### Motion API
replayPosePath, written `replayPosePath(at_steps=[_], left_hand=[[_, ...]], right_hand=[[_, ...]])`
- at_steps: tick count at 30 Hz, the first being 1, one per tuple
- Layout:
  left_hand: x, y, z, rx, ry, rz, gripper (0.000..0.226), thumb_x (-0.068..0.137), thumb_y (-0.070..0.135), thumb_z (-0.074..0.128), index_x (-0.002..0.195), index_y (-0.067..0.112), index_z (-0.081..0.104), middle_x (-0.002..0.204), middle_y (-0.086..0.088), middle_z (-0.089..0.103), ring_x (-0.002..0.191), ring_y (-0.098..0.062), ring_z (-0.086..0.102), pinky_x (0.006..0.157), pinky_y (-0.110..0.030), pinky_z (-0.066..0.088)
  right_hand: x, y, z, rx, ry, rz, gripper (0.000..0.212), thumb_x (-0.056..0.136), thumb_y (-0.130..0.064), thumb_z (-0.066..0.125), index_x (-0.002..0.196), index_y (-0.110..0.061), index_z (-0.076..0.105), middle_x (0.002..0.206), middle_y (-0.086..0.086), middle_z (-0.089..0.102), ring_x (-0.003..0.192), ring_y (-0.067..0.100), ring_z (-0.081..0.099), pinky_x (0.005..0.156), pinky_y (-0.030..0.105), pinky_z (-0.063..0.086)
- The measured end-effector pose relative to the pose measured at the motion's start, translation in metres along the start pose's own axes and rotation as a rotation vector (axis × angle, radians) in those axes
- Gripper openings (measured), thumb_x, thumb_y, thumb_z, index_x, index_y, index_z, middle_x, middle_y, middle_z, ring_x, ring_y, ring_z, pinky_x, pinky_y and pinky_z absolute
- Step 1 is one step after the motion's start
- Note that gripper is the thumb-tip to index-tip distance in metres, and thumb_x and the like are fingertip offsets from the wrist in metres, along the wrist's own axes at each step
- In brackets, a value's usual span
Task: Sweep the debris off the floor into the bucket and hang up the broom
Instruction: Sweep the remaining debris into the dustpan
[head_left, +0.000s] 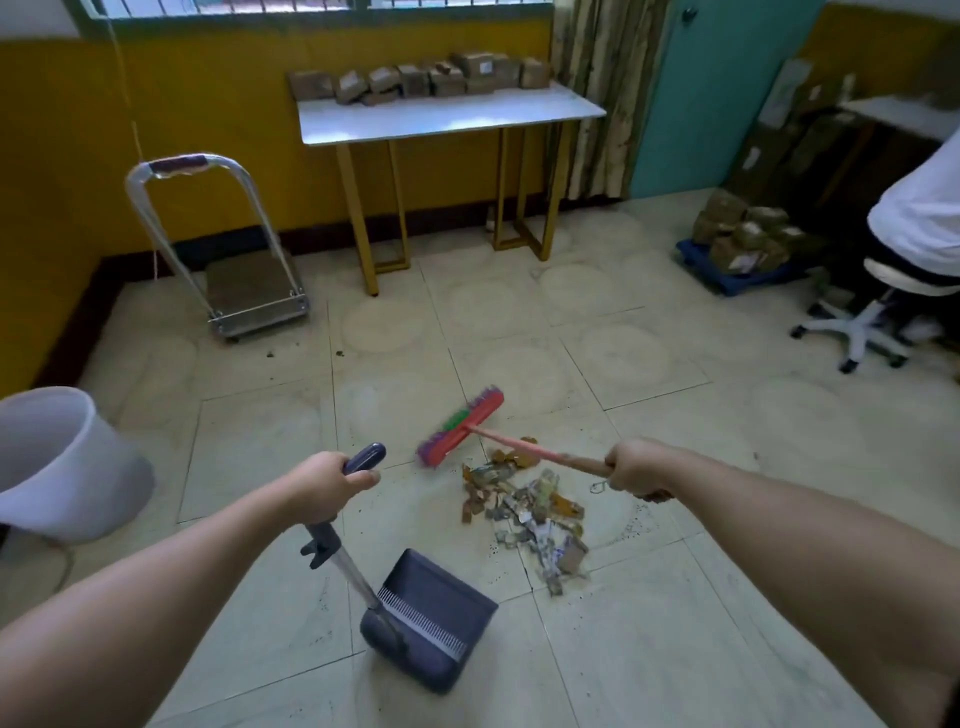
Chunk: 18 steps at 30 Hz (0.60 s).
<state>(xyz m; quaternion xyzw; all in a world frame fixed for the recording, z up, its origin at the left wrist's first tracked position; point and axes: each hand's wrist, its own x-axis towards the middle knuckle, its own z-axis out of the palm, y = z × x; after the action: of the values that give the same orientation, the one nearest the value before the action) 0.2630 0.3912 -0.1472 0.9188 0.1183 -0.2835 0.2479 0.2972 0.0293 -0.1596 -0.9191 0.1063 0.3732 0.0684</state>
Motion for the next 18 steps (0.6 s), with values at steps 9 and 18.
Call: replayPosePath(at_steps=[9, 18], left_hand=[[0.049, 0.034, 0.028, 0.052, 0.055, 0.03, 0.038, 0.095, 0.045, 0.049, 0.094, 0.008, 0.059, 0.07, -0.005, 0.054, 0.063, -0.019, 0.05, 0.06, -0.029, 0.037], [0.089, 0.046, 0.019, 0.128, 0.096, 0.113, 0.037, 0.095, 0.046, 0.047, 0.083, 0.012, 0.054, 0.07, -0.005, 0.055, 0.062, -0.02, 0.051, 0.058, -0.03, 0.039]], right_hand=[[0.07, -0.006, 0.027, 0.325, -0.071, 0.085, 0.009, 0.098, -0.007, 0.04, 0.094, -0.001, 0.045, 0.065, 0.007, 0.043, 0.044, 0.014, 0.037, 0.037, 0.023, 0.03], [0.082, -0.011, 0.086, 0.695, -0.234, 0.181, 0.024, 0.095, -0.007, 0.022, 0.102, 0.0, 0.044, 0.062, 0.01, 0.045, 0.038, 0.014, 0.036, 0.041, 0.019, 0.026]])
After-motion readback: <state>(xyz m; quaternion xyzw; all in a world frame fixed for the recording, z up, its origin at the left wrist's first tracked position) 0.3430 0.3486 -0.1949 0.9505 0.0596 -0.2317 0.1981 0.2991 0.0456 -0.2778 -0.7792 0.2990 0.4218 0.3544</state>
